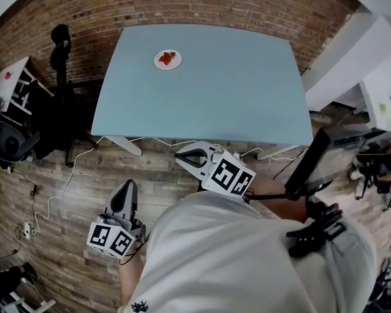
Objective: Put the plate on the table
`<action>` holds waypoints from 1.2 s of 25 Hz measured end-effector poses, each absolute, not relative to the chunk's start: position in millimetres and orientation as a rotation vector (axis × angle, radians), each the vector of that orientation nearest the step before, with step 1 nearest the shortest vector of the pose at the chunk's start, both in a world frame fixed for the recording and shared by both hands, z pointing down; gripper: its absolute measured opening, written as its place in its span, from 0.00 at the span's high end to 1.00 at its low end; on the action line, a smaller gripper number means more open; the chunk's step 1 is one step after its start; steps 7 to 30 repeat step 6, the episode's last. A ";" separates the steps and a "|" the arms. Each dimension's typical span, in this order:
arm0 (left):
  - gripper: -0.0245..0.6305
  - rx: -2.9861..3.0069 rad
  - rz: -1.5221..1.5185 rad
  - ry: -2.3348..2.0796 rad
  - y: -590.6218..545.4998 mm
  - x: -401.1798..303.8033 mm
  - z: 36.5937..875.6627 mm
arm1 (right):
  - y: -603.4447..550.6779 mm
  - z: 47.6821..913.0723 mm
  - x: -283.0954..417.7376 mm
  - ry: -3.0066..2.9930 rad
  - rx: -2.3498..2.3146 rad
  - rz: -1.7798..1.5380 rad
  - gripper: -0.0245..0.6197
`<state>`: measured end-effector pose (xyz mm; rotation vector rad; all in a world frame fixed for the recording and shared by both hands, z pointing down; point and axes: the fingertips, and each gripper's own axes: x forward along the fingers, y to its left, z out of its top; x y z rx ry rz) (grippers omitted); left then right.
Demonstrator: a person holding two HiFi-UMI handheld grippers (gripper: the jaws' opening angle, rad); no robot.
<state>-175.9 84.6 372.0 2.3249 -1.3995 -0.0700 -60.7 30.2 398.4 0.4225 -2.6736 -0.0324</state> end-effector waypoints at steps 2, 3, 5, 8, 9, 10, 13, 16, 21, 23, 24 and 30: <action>0.96 2.326 -0.070 -1.398 84.5 -174.2 371.9 | 30.5 398.8 -58.5 -2.671 0.424 -0.034 0.95; 0.96 2.326 -0.070 -1.397 84.0 -173.6 372.0 | 30.0 399.1 -57.6 -2.669 0.424 -0.036 0.95; 0.96 2.326 -0.068 -1.396 82.9 -172.7 372.4 | 29.3 400.0 -56.3 -2.665 0.424 -0.040 0.95; 0.96 2.325 -0.067 -1.396 82.4 -172.4 372.7 | 29.0 400.5 -55.8 -2.664 0.424 -0.043 0.95; 0.96 2.325 -0.067 -1.396 82.4 -172.4 372.7 | 29.0 400.5 -55.8 -2.664 0.424 -0.043 0.95; 0.96 2.325 -0.067 -1.396 82.4 -172.4 372.7 | 29.0 400.5 -55.8 -2.664 0.424 -0.043 0.95; 0.96 2.325 -0.067 -1.396 82.4 -172.4 372.7 | 29.0 400.5 -55.8 -2.664 0.424 -0.043 0.95; 0.96 2.325 -0.067 -1.396 82.4 -172.4 372.7 | 29.0 400.5 -55.8 -2.664 0.424 -0.043 0.95; 0.96 2.325 -0.067 -1.396 82.4 -172.4 372.7 | 29.0 400.5 -55.8 -2.664 0.424 -0.043 0.95; 0.96 2.325 -0.067 -1.396 82.4 -172.4 372.7 | 29.0 400.5 -55.8 -2.664 0.424 -0.043 0.95; 0.96 2.325 -0.067 -1.396 82.4 -172.4 372.7 | 29.0 400.5 -55.8 -2.664 0.424 -0.043 0.95; 0.96 2.325 -0.067 -1.396 82.4 -172.4 372.7 | 29.0 400.5 -55.8 -2.664 0.424 -0.043 0.95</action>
